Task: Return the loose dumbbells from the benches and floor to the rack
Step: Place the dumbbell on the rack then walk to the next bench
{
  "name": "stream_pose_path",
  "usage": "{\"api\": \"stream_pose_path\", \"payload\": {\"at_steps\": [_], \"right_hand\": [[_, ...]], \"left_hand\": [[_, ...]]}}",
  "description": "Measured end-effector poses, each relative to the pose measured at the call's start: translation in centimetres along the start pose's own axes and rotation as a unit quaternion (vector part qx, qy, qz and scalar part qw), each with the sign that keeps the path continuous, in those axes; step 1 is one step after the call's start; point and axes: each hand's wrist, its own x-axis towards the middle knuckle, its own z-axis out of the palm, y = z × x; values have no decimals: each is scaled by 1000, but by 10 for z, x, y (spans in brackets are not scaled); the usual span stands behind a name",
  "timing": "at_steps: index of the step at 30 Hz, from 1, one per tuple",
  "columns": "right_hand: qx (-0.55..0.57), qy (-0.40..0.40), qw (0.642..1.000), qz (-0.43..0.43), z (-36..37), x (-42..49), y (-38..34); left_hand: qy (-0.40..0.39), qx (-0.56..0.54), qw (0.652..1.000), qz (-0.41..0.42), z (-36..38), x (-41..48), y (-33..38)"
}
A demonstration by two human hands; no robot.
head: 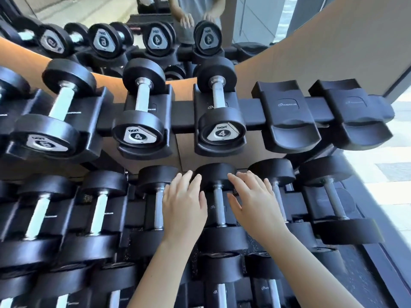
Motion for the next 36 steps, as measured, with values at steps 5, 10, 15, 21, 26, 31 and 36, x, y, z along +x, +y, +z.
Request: {"api": "stream_pose_path", "payload": {"at_steps": [5,10,15,21,26,31,36], "right_hand": [[17,-14,998,-64,-4,-22,12],[58,-42,990,-118,-4,-46,31],[58,-85,977,-189,0,-67,33],[61,-105,950,-286,12,-89,4],[66,-110,924,-361,25,-113,-32],[69,-135,894,-422,37,-144,-70],[77,-160,866,-467,46,-190,-111]], "left_hand": [[10,29,997,-65,-4,-38,16],[9,40,993,-115,1,-76,45],[20,59,982,-176,-3,-120,54],[44,105,956,-272,-26,-174,45],[64,135,930,-336,-46,-219,33],[91,143,904,-393,-65,-264,23],[110,160,881,-433,-84,-322,11]]}}
